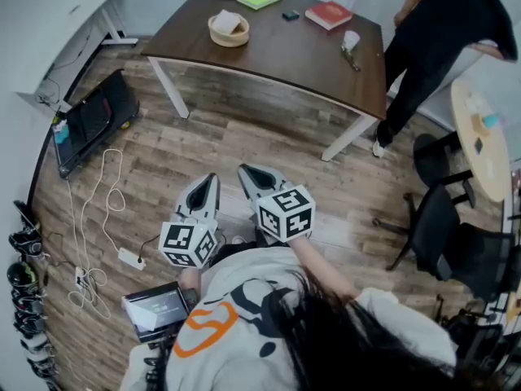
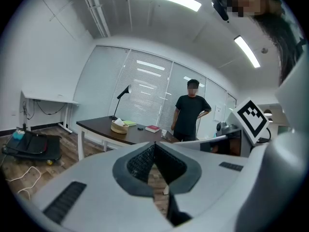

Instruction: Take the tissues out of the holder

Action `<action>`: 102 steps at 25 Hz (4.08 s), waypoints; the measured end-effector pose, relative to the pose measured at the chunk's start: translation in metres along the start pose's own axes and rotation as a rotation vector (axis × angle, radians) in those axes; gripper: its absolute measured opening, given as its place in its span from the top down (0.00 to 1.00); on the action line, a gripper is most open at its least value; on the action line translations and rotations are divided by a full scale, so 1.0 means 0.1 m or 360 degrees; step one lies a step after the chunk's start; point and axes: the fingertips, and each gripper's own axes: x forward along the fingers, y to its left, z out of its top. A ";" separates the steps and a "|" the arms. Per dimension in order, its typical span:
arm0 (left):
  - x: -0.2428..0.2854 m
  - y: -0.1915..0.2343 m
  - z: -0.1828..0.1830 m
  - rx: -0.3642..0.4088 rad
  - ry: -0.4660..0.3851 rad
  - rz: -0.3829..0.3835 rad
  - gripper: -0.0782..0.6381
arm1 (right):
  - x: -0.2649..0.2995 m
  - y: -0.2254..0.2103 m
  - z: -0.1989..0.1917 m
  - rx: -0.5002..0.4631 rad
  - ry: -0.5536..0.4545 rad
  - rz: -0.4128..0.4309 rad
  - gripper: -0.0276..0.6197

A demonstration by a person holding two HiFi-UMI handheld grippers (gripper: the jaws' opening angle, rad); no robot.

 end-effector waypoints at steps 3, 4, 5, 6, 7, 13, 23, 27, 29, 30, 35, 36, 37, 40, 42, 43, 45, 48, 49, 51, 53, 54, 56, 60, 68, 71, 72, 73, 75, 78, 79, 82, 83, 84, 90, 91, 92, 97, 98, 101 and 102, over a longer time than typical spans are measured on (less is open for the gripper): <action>0.02 -0.02 -0.02 -0.0005 0.0009 -0.0003 0.89 | -0.01 -0.01 0.00 -0.0012 -0.0001 -0.0003 0.93; 0.03 -0.03 -0.03 -0.0006 0.0012 -0.0003 0.89 | -0.01 -0.03 -0.01 -0.0005 0.0001 0.0000 0.93; 0.05 -0.04 -0.03 -0.0007 0.0013 -0.0004 0.89 | -0.02 -0.05 -0.01 0.0003 0.0005 0.0003 0.93; 0.08 -0.05 -0.03 -0.0008 0.0015 -0.0005 0.89 | -0.02 -0.08 -0.01 0.0011 0.0008 0.0005 0.93; 0.12 -0.06 -0.03 -0.0007 0.0016 -0.0006 0.89 | -0.02 -0.11 -0.01 0.0016 0.0011 0.0007 0.93; 0.41 -0.09 0.02 -0.0007 0.0032 -0.0029 0.89 | 0.04 -0.36 0.10 0.0036 0.0018 -0.0003 0.93; 1.16 -0.08 0.13 -0.0014 0.0042 -0.0013 0.89 | 0.29 -1.01 0.40 0.0023 0.0049 0.0028 0.93; 1.50 -0.06 0.20 -0.0015 0.0036 0.0016 0.89 | 0.44 -1.31 0.58 0.0016 0.0060 0.0057 0.93; 1.62 -0.04 0.22 -0.0021 0.0034 0.0043 0.89 | 0.51 -1.40 0.64 0.0011 0.0073 0.0083 0.93; 1.68 -0.03 0.24 -0.0023 0.0033 0.0058 0.89 | 0.55 -1.44 0.66 0.0009 0.0080 0.0098 0.93; 1.89 0.00 0.29 -0.0028 0.0013 0.0115 0.89 | 0.67 -1.60 0.72 -0.0009 0.0116 0.0164 0.93; 1.92 0.00 0.29 -0.0028 0.0012 0.0124 0.89 | 0.69 -1.63 0.72 -0.0011 0.0122 0.0172 0.93; 1.94 0.00 0.29 -0.0029 0.0013 0.0130 0.89 | 0.71 -1.65 0.73 -0.0010 0.0126 0.0179 0.93; 2.01 -0.01 0.28 -0.0023 0.0036 0.0141 0.89 | 0.73 -1.73 0.75 0.0008 0.0131 0.0193 0.93; 2.05 -0.02 0.27 -0.0017 0.0052 0.0140 0.89 | 0.74 -1.77 0.76 0.0026 0.0130 0.0193 0.93; 2.06 -0.02 0.27 -0.0018 0.0057 0.0141 0.89 | 0.75 -1.79 0.76 0.0036 0.0131 0.0190 0.93; 2.08 0.00 0.25 -0.0025 0.0068 0.0145 0.89 | 0.77 -1.82 0.73 0.0055 0.0140 0.0186 0.93; 2.14 0.05 0.22 -0.0034 0.0090 0.0148 0.89 | 0.82 -1.85 0.71 0.0071 0.0158 0.0186 0.93; 2.16 0.07 0.21 -0.0036 0.0095 0.0145 0.89 | 0.85 -1.87 0.71 0.0073 0.0167 0.0185 0.93; 2.23 0.13 0.22 -0.0040 0.0098 0.0140 0.89 | 0.92 -1.91 0.71 0.0080 0.0178 0.0177 0.93; 2.29 0.22 0.26 -0.0042 0.0091 0.0135 0.89 | 1.02 -1.95 0.75 0.0083 0.0177 0.0165 0.93; 2.33 0.28 0.29 -0.0042 0.0086 0.0133 0.89 | 1.08 -1.96 0.78 0.0081 0.0176 0.0160 0.93; 2.40 0.42 0.35 -0.0043 0.0078 0.0132 0.89 | 1.22 -1.97 0.85 0.0074 0.0172 0.0154 0.93; 2.59 0.70 0.49 -0.0038 0.0075 0.0113 0.89 | 1.50 -2.02 1.01 0.0071 0.0168 0.0137 0.93; 2.94 1.34 0.77 -0.0028 0.0104 0.0032 0.89 | 2.17 -2.06 1.30 0.0107 0.0164 0.0060 0.93; 3.04 1.58 0.87 -0.0029 0.0109 0.0004 0.89 | 2.42 -2.04 1.40 0.0114 0.0162 0.0037 0.93; 3.07 1.66 0.90 -0.0029 0.0110 -0.0004 0.89 | 2.50 -2.03 1.42 0.0116 0.0162 0.0032 0.93; 3.10 1.75 0.93 -0.0029 0.0111 -0.0011 0.89 | 2.59 -2.02 1.45 0.0119 0.0162 0.0026 0.93; 3.16 1.93 0.98 -0.0029 0.0112 -0.0023 0.89 | 2.76 -2.01 1.49 0.0126 0.0162 0.0014 0.93; 3.23 2.18 1.05 -0.0028 0.0114 -0.0041 0.89 | 3.00 -1.99 1.55 0.0139 0.0161 -0.0011 0.93; 3.25 2.25 1.07 -0.0026 0.0116 -0.0050 0.89 | 3.07 -1.99 1.56 0.0149 0.0158 -0.0021 0.93; 3.30 2.44 1.12 -0.0025 0.0119 -0.0079 0.89 | 3.25 -1.98 1.61 0.0174 0.0147 -0.0048 0.93; 3.32 2.51 1.13 -0.0030 0.0120 -0.0087 0.89 | 3.31 -1.97 1.62 0.0174 0.0147 -0.0056 0.93; 3.33 2.57 1.14 -0.0036 0.0121 -0.0094 0.89 | 3.36 -1.96 1.63 0.0171 0.0150 -0.0066 0.93; 3.45 2.72 1.09 -0.0091 0.0138 -0.0129 0.89 | 3.40 -2.03 1.54 0.0170 0.0208 -0.0142 0.93; 3.47 2.71 1.08 -0.0096 0.0145 -0.0145 0.89 | 3.38 -2.07 1.53 0.0179 0.0213 -0.0162 0.93; 3.50 2.71 1.07 -0.0101 0.0153 -0.0160 0.89 | 3.38 -2.10 1.53 0.0191 0.0216 -0.0183 0.93; 3.64 2.72 1.05 -0.0126 0.0171 -0.0221 0.89 | 3.42 -2.26 1.52 0.0254 0.0243 -0.0259 0.93; 3.68 2.72 1.05 -0.0128 0.0175 -0.0230 0.89 | 3.43 -2.29 1.53 0.0258 0.0245 -0.0262 0.93; 3.80 2.73 1.06 -0.0127 0.0185 -0.0238 0.89 | 3.49 -2.41 1.57 0.0263 0.0251 -0.0268 0.93; 3.84 2.75 1.07 -0.0127 0.0186 -0.0234 0.89 | 3.52 -2.44 1.60 0.0262 0.0251 -0.0267 0.93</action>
